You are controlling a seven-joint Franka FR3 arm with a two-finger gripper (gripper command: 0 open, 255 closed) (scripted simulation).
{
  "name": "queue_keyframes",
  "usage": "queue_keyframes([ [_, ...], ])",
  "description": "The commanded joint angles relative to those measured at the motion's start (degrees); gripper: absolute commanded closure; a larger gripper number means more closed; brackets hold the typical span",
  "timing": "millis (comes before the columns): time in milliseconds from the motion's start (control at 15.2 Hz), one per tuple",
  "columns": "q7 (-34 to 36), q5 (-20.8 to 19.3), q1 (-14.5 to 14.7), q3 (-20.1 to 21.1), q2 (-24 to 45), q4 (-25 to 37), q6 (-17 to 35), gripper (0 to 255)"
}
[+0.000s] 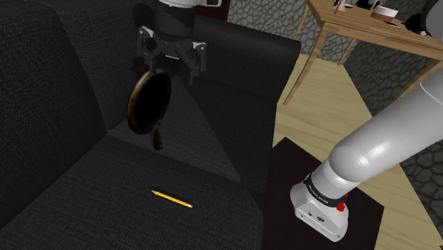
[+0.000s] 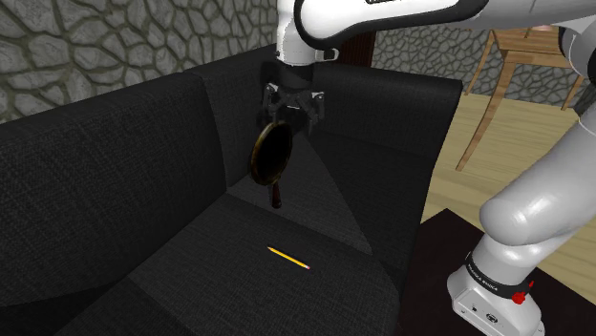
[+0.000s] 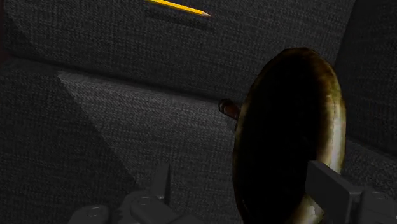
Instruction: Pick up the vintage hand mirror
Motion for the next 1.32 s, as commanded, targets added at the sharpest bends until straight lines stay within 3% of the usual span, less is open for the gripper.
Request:
queue_keyframes([
  [0, 9.0, -5.29, -0.4, 2.87, 7.05, 6.17, -0.78, 0],
  [198, 20.32, -13.27, 2.75, 4.12, 16.92, 15.08, -3.0, 0],
  [792, 20.03, -12.66, 2.46, 3.39, 16.12, 8.54, 3.06, 0],
  [858, 20.04, -12.73, 2.48, 3.38, 16.2, 8.62, 3.04, 255],
  [1254, 20.04, -12.76, 2.48, 3.37, 16.25, 8.63, 3.06, 255],
])
